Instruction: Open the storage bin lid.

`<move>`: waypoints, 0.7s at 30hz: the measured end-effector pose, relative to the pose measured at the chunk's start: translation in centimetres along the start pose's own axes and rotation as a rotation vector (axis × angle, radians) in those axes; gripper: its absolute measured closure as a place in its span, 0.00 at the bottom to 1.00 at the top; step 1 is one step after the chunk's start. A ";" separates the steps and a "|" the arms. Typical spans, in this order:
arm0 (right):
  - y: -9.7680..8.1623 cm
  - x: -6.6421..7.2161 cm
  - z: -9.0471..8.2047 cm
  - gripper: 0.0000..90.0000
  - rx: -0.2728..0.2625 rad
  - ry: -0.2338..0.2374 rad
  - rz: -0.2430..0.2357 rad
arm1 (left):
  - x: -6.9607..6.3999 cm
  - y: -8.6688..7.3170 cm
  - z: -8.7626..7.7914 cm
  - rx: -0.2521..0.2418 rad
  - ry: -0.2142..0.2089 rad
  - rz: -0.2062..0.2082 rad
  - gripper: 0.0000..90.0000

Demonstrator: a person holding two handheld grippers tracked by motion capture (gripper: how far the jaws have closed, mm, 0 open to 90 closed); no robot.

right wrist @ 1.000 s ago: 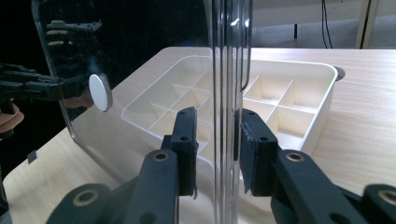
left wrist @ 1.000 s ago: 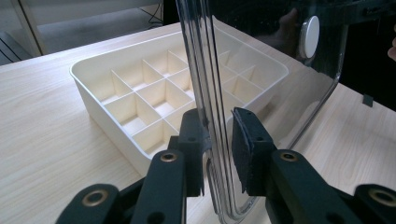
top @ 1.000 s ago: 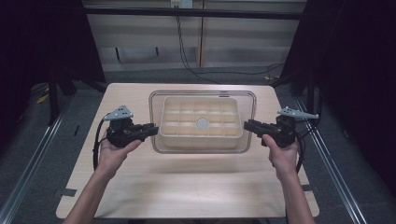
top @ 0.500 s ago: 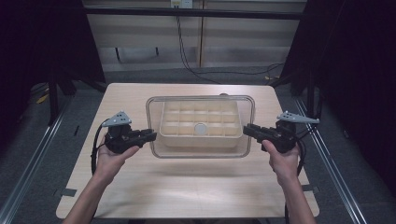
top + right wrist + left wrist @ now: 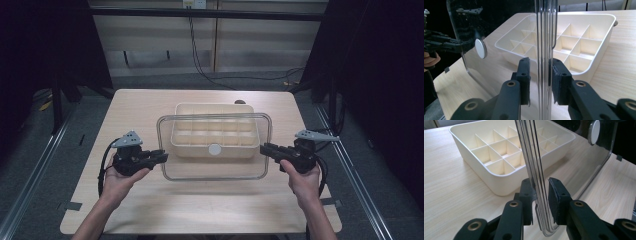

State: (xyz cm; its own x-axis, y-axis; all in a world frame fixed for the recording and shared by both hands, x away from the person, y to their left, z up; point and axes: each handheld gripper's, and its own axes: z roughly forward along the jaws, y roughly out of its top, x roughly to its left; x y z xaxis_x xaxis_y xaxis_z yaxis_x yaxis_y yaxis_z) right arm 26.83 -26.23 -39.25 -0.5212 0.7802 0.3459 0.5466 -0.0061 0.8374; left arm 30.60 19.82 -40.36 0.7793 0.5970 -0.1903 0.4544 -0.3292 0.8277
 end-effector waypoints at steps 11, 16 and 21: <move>-1.1 0.6 -0.6 0.80 0.031 0.010 0.023 | -0.8 -0.7 -0.6 0.007 -0.001 0.003 0.82; -1.8 1.1 -1.1 0.79 0.039 0.010 0.020 | -1.4 -1.2 -0.7 0.017 0.002 0.016 0.81; -2.5 1.3 -1.7 0.79 0.007 0.013 0.019 | -2.1 -1.6 -0.8 0.028 -0.002 0.028 0.81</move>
State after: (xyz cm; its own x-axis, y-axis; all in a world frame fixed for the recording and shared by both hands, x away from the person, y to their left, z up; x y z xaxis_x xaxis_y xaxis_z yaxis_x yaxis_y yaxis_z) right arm 23.67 -26.28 -40.20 -0.5191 0.7718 0.3673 0.5610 -0.0166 0.8276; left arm 27.88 19.68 -40.84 0.7925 0.5862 -0.1684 0.4446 -0.3662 0.8174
